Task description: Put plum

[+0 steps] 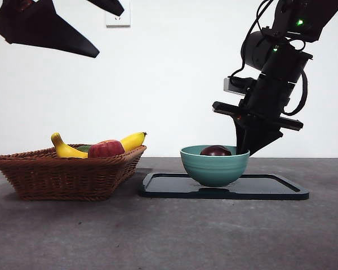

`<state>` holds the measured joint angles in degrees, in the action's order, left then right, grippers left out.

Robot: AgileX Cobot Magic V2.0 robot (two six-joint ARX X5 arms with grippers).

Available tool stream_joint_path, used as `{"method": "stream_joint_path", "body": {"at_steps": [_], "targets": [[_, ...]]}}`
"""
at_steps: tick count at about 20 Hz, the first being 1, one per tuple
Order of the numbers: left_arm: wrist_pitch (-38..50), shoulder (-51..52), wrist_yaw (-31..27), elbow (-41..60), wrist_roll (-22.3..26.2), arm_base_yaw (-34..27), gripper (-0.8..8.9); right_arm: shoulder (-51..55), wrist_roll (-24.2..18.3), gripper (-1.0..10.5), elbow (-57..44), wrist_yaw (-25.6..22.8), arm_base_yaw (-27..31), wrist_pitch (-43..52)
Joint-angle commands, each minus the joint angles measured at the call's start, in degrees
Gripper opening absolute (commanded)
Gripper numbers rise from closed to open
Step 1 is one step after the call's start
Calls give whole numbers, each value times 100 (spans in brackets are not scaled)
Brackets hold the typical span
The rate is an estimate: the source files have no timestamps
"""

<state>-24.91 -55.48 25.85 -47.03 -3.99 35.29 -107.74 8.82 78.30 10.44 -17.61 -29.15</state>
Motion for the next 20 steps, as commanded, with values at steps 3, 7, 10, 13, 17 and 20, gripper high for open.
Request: {"method": "stream_joint_path", "body": {"at_steps": [3, 7, 10, 13, 17, 20], "targets": [[63, -24, 37, -37, -17, 39, 343, -138, -31, 10, 131, 2, -26, 44], [50, -24, 37, -37, -15, 42, 343, -131, -15, 191, 131, 2, -26, 31], [52, -24, 37, -37, -17, 39, 343, -13, 26, 226, 146, -9, -24, -52], [52, -24, 37, -37, -15, 42, 343, 398, 20, 227, 234, -28, 17, -225], [50, -24, 37, -37, -15, 39, 343, 1303, -46, 227, 234, 11, 13, -588], [55, -24, 37, -37, -15, 39, 343, 2096, -101, 227, 234, 201, -28, -1023]]}}
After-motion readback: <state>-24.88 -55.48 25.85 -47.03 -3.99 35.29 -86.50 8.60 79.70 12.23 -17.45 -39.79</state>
